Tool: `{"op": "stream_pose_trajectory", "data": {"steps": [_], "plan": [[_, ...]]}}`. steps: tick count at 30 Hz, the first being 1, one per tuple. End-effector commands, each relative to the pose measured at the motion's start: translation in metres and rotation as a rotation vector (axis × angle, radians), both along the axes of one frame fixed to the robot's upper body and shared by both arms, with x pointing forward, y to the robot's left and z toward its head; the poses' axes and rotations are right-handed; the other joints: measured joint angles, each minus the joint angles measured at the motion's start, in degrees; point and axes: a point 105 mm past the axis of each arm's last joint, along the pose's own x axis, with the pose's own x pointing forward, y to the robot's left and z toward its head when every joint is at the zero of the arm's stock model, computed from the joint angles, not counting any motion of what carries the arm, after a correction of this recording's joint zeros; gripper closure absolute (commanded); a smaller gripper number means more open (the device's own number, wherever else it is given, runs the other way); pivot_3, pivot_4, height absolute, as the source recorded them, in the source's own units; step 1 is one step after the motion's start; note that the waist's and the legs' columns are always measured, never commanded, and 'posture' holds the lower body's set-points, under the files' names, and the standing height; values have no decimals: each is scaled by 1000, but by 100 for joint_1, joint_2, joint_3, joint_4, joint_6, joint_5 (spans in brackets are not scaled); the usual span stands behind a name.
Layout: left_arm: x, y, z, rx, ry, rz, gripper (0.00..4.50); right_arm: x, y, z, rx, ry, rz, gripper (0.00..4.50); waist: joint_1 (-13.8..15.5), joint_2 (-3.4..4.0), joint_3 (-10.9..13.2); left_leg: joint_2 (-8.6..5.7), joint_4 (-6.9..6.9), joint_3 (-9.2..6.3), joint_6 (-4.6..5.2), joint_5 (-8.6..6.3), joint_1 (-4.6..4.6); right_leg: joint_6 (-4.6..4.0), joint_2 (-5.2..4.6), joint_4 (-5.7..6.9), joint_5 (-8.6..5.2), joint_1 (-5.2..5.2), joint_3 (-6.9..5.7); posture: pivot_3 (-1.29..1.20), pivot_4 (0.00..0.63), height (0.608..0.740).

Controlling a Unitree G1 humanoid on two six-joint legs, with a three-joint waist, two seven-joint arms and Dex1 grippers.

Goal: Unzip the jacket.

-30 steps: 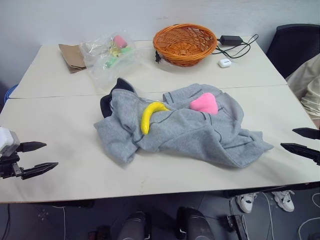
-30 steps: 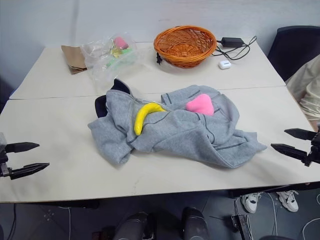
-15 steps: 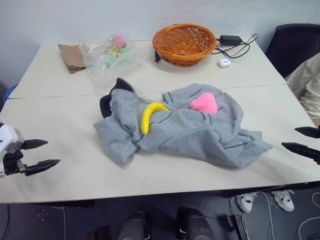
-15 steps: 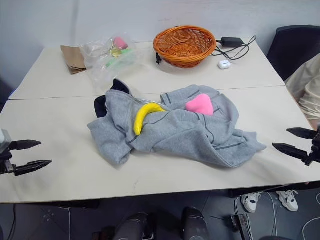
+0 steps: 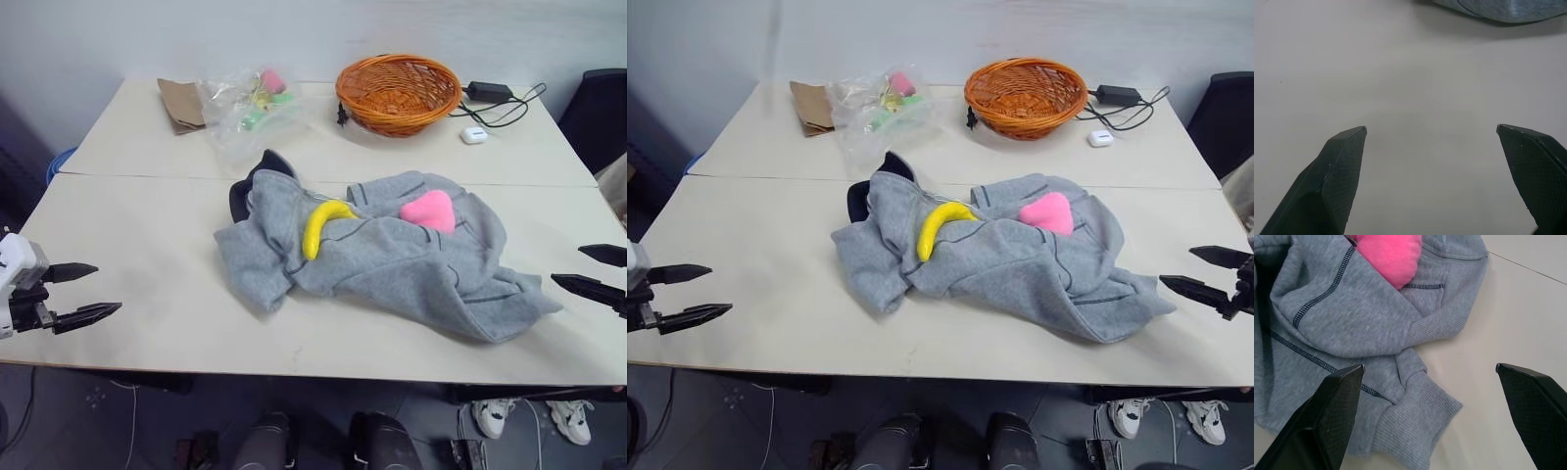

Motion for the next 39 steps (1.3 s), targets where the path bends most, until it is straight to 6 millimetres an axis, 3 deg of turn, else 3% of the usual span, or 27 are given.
{"op": "stream_pose_trajectory", "data": {"steps": [1, 5, 9, 13, 18, 22, 27, 29, 32, 39], "plan": [[4, -15, 19, -48, -31, -59, 13, -3, 1, 18, 9, -57, 7, 0, 24, 0, 0, 3, -1, 2, -3, -2, 0, 0, 2, -1, 0, -1, 1, 0, 150, 740], [10, -37, 33, -117, -23, -140, 13, -1, 13, 27, 63, -56, 43, 0, 53, 4, 2, 15, -3, 8, 13, 8, -2, -1, 21, 1, 0, -3, 5, 0, 150, 740], [18, -92, 61, -230, -31, -336, 13, -2, 53, 49, 99, -85, 186, 0, 69, 4, 3, 22, -1, 16, 16, 9, -4, -1, 29, 16, 0, -5, 9, 0, 150, 740], [34, -152, 79, -264, -69, -476, 13, -6, 106, 61, 61, -123, 339, 0, 94, 4, 3, 23, 8, 17, 15, 9, -1, -1, 29, 21, 1, -1, 15, 0, 150, 740], [87, -201, 78, -286, 5, -218, 13, -17, 170, 70, 37, -203, 485, 0, 120, -18, 14, 23, 11, 17, 14, 11, -4, -1, 48, 23, 1, 0, 34, 0, 150, 740], [96, -241, 86, -317, 44, -184, 13, -29, 208, 71, 35, -242, 574, 0, 99, -48, 31, 22, 26, 17, 20, 14, -17, 1, 75, 21, 2, -4, 51, 0, 150, 740], [105, -274, 88, -295, 51, -156, 13, -35, 229, 71, 18, -273, 613, 0, 110, -58, 37, 35, 26, 14, 19, 12, -31, 9, 126, -21, 6, -4, 124, 0, 150, 740], [110, -278, 79, -242, 59, -120, 13, -36, 233, 71, 17, -282, 619, 0, 111, -58, 37, 38, 26, 14, 18, 12, -35, 9, 130, -24, 6, -7, 125, 0, 150, 740], [119, -289, 67, -208, 60, -100, 555, -39, 237, 72, 22, -298, 625, 0, 118, -58, 37, 41, 29, 14, 16, 12, -34, 9, 133, -21, 6, -6, 125, 0, 150, 740], [128, -309, 42, -165, 106, -106, 555, -45, 240, 75, 33, -321, 627, 0, 206, -62, 39, 47, 57, 14, 16, 11, -40, 14, 133, -15, 10, -5, 127, 0, 150, 740]]}}
